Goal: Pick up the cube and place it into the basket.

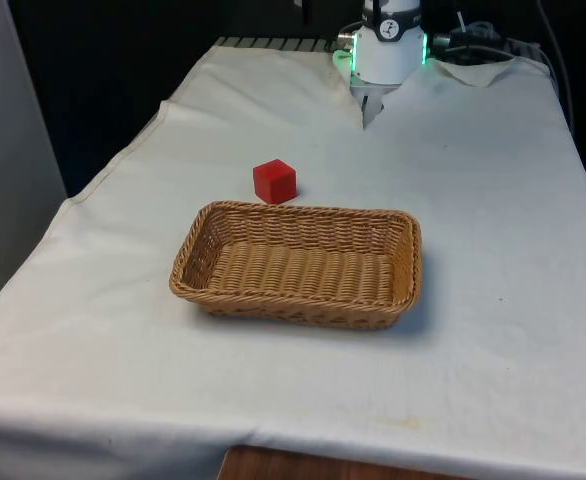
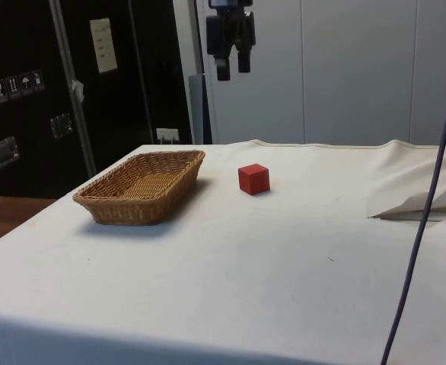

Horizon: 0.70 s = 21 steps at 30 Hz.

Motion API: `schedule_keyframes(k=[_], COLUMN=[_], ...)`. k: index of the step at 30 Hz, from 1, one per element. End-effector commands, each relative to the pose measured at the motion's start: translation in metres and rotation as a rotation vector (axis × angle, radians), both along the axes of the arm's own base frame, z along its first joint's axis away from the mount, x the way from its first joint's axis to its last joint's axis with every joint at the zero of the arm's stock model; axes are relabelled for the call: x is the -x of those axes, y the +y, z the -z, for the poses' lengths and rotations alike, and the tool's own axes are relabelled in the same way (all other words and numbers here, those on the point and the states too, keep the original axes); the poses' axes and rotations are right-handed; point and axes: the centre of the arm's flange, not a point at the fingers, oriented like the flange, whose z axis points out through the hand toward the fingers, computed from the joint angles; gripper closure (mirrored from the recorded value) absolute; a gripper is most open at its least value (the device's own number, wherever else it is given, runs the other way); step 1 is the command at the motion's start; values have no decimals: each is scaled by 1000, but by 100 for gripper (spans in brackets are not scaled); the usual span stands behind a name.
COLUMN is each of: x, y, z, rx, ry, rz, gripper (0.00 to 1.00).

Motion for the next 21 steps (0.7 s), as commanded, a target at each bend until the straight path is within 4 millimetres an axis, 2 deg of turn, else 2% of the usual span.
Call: schedule_keyframes(k=[1,21], x=[0,-1], y=[0,-1], z=[1,9], rx=[1,-2], ry=[-4,14], rz=[14,166], gripper=[0,0])
